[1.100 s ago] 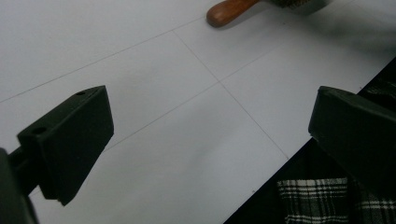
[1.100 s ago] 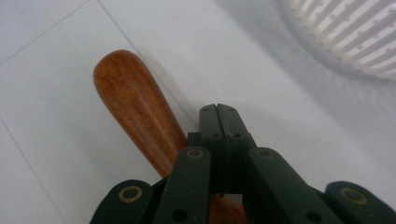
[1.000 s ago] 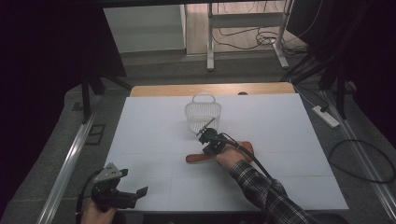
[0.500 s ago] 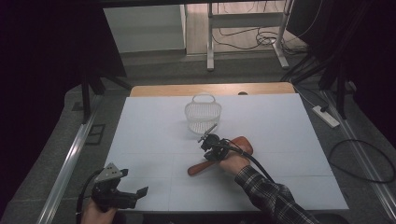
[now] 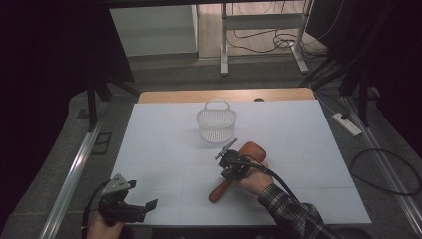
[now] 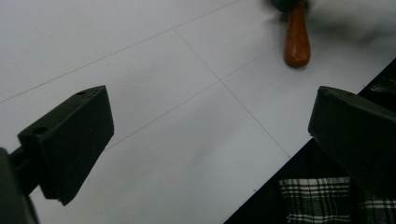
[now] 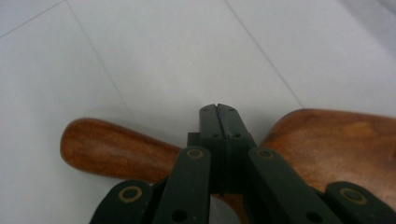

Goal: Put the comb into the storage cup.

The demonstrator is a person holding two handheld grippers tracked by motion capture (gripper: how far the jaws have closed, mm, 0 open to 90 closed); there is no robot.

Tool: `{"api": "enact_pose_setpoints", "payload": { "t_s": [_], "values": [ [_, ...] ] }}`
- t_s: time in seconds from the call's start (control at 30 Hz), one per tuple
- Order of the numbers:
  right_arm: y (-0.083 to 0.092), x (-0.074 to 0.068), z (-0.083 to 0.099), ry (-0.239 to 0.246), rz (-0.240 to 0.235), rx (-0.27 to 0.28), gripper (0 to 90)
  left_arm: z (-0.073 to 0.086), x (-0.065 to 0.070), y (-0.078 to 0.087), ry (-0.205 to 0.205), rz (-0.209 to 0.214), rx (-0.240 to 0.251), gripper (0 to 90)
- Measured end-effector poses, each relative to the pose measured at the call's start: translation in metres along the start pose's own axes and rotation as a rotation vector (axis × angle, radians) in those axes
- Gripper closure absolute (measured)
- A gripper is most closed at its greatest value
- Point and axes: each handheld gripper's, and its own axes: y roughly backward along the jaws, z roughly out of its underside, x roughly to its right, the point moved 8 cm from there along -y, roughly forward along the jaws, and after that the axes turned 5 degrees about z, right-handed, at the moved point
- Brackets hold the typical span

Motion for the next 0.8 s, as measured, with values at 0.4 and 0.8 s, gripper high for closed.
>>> {"api": "enact_pose_setpoints", "payload": {
  "t_s": [0.4, 0.8],
  "values": [
    [0.010, -0.003, 0.019, -0.020, -0.029, -0.008, 89.1, 0.000, 0.000, 0.000, -0.001, -0.002, -0.001, 1.3],
    [0.019, 0.001, 0.046, -0.025, -0.033, -0.045, 89.1, 0.000, 0.000, 0.000, -0.002, -0.005, -0.001, 1.3]
  ]
}}
